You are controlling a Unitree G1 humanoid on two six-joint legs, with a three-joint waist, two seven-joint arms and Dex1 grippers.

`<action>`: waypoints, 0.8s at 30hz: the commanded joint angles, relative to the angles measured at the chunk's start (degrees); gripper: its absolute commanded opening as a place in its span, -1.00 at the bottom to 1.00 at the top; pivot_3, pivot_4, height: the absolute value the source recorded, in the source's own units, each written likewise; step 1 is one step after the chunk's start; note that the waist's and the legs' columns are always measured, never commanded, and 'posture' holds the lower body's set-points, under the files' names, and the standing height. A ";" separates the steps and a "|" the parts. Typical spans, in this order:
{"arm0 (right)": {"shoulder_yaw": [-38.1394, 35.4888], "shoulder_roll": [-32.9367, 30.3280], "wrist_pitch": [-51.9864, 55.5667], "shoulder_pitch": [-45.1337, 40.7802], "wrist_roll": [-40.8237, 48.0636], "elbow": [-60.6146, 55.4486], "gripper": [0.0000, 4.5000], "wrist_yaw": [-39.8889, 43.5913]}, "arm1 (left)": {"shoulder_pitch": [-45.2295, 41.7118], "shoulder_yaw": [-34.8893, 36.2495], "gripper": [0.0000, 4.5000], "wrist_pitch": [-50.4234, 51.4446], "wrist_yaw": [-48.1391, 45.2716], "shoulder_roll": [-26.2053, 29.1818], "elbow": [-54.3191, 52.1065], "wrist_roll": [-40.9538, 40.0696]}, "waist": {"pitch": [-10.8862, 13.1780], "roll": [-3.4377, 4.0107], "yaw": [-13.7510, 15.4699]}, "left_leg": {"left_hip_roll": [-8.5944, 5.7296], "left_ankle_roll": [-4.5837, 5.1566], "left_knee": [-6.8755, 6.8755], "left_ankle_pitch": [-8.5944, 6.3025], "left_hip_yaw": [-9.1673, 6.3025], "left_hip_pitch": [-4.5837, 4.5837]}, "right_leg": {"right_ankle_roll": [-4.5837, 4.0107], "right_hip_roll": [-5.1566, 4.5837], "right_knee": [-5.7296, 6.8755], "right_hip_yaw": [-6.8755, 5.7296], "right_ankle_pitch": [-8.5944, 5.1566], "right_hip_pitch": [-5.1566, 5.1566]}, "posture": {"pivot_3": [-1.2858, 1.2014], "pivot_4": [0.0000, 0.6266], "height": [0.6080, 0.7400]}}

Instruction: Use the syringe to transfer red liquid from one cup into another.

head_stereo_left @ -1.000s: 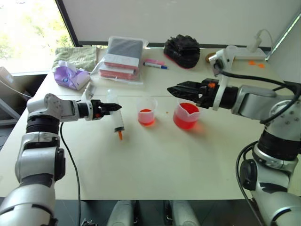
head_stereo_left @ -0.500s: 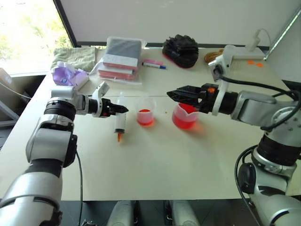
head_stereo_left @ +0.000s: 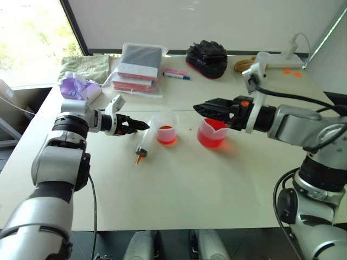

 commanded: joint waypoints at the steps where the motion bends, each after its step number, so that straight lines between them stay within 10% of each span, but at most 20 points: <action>1: 0.32 -0.96 -1.63 -0.98 1.25 -0.13 0.57 0.59 | 2.35 0.23 0.99 0.04 2.57 2.27 0.43 2.80 | 0.00 0.00 -0.01 | 0.00 0.00 0.00 0.00 0.00 0.00 | 0.00 0.00 0.00 0.00 0.00 0.00 | 0.03 -0.52 1.00; 11: 3.92 -7.16 -4.11 -0.70 -2.22 0.73 0.57 7.60 | 14.69 10.58 0.99 -7.38 3.73 5.21 -26.32 -3.73 | 0.02 -0.02 0.33 | 0.00 -0.01 0.00 0.01 0.00 -0.05 | 0.00 -0.01 -0.03 0.01 0.00 -0.02 | 0.03 -0.52 1.00; 24: 10.86 -31.31 -23.48 11.83 -17.02 -3.67 0.57 44.16 | 38.72 27.77 0.99 -1.74 7.61 11.90 -77.56 -18.76 | 0.04 -0.04 0.30 | -0.02 0.03 -0.05 -0.03 -0.02 -0.03 | -0.01 -0.03 -0.30 0.01 0.00 0.11 | 0.03 -0.52 1.00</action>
